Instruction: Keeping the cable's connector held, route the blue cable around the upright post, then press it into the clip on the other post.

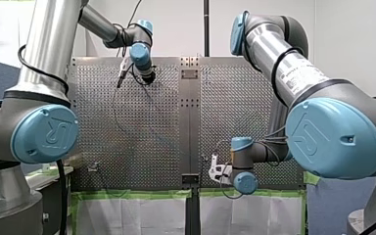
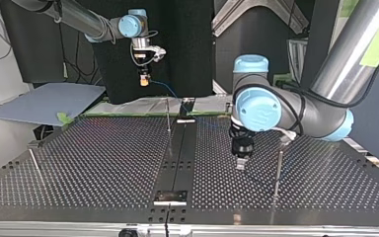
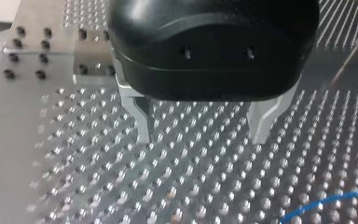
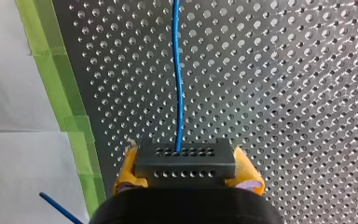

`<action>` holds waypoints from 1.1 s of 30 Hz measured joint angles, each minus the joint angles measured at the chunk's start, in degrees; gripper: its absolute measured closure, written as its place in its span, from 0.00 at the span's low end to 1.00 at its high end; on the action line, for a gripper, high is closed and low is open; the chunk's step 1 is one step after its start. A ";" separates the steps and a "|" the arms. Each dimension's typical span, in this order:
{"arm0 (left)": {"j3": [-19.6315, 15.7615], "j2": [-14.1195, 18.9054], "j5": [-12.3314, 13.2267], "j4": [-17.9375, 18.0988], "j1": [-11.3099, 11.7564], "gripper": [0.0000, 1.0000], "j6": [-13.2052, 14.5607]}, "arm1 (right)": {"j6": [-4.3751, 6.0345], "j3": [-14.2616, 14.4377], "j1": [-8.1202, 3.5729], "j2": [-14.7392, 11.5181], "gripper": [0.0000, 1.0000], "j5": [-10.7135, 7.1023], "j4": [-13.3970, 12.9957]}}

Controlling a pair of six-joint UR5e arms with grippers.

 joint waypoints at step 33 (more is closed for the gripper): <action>0.01 -7.51 -6.25 7.77 -0.45 0.01 9.62 | 0.06 -0.04 0.01 0.00 1.00 -0.37 0.00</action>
